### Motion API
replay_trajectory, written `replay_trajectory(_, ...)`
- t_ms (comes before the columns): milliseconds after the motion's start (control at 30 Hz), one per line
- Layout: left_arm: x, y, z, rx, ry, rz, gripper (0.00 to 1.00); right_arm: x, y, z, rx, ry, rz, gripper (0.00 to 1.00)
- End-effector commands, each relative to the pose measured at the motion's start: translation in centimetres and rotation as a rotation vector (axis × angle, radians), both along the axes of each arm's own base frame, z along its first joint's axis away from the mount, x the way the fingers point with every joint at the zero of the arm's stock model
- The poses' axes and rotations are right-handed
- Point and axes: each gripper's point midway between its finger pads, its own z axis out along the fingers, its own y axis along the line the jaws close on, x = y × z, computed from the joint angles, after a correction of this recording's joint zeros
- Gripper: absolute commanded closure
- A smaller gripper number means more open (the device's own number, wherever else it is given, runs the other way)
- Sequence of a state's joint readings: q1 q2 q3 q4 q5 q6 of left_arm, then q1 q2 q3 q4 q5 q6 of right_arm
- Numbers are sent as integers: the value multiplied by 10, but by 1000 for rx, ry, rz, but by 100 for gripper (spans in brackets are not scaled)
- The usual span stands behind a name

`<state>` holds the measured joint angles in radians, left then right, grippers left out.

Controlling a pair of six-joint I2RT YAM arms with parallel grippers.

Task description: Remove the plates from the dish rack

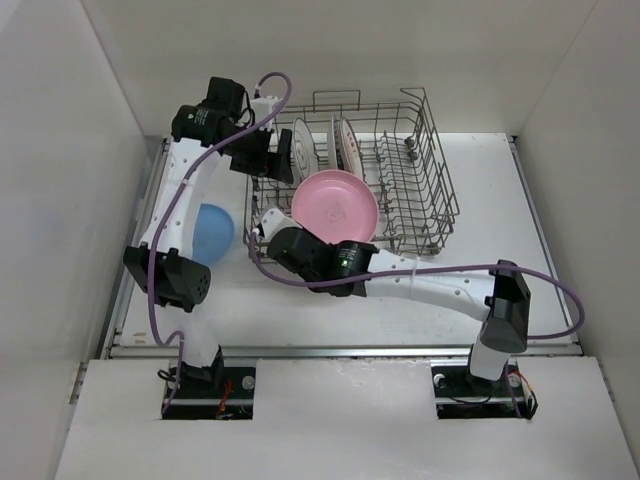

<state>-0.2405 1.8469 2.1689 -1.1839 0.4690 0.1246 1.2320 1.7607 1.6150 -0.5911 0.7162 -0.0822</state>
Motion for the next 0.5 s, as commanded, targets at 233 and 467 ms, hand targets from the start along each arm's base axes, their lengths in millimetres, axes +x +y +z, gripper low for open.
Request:
replay_trajectory(233,-38,-39,9,-73,46,-139,11,-12,3,29,123,6,48,100)
replay_trajectory(467,-30,-48,-27,-64,153,-125,14,-15,1,27,115,16,26,100)
